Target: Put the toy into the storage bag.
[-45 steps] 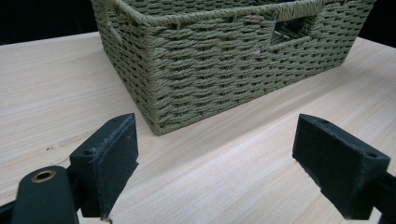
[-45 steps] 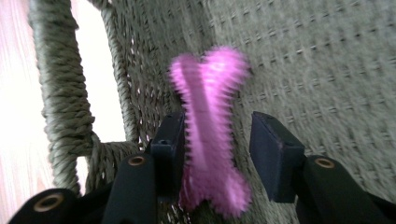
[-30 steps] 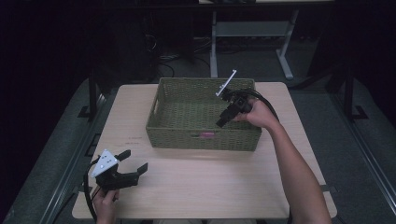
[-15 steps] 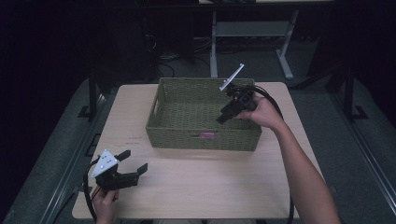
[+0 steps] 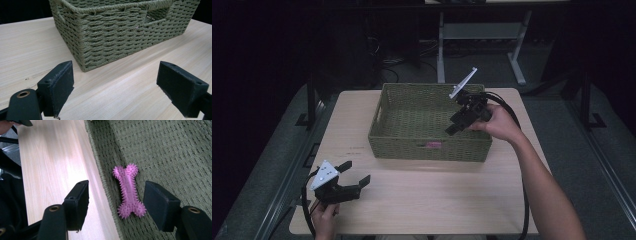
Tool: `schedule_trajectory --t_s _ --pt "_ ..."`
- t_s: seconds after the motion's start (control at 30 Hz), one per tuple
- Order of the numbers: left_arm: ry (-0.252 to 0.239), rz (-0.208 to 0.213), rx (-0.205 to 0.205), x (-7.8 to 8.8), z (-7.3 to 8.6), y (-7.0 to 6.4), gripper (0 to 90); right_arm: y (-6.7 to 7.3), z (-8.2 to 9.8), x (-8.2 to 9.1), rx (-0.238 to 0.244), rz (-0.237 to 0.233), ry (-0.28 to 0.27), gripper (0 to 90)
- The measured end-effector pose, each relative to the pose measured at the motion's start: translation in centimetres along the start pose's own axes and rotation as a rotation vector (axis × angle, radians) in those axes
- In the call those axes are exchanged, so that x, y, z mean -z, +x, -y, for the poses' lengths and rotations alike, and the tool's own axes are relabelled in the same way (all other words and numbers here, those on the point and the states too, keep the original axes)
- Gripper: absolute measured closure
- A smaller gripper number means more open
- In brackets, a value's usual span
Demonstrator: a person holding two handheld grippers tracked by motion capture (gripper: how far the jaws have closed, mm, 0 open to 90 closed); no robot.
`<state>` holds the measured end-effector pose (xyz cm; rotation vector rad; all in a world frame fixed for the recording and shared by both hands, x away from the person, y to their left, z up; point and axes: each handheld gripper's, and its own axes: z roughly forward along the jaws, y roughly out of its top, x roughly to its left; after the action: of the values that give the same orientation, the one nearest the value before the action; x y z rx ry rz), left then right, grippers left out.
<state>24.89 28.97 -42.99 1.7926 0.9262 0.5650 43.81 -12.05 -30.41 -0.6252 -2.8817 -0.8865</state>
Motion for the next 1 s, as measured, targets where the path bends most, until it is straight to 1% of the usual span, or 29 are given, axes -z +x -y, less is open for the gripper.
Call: schedule_trajectory --t_s 0.17,0.3,0.43,0.5,0.57,0.7,0.77,0.83,0.87,1.0 --pt "0.000 0.001 0.004 -0.1 0.0 0.0 13.8 0.5 0.2 0.4 0.004 0.006 -0.005 34.3" --pt "0.003 0.003 -0.006 -0.1 0.0 -0.1 13.8 0.9 0.9 0.2 0.002 0.001 -0.012 33.7" --pt "0.004 0.003 -0.002 -0.1 0.0 -0.1 13.8 1.1 1.4 0.1 -0.002 -0.001 -0.012 33.0" --pt "0.005 0.001 -0.005 -0.1 0.0 -0.1 13.8 1.2 1.7 0.1 0.003 0.000 -0.010 33.0" --pt "0.003 0.002 -0.003 -0.1 0.0 -0.1 13.9 1.4 2.0 0.3 -0.005 0.001 -0.024 32.5" --pt "0.004 0.002 0.000 -0.1 0.0 -0.1 13.8 1.6 2.4 0.4 -0.008 0.004 -0.026 32.0" --pt "0.007 0.000 -0.008 -0.1 0.0 -0.1 13.8 1.7 2.6 0.5 -0.004 0.007 -0.022 31.5" --pt "0.007 0.000 -0.009 -0.1 0.0 -0.1 13.9 1.8 2.7 0.6 -0.003 0.009 -0.028 31.4" --pt "0.006 0.000 -0.007 -0.1 0.0 -0.1 13.8 2.0 2.9 0.7 -0.001 0.008 -0.040 31.2" --pt "0.007 0.004 -0.002 -0.2 0.0 -0.1 13.8 2.5 3.3 0.6 0.002 0.006 -0.035 31.1"
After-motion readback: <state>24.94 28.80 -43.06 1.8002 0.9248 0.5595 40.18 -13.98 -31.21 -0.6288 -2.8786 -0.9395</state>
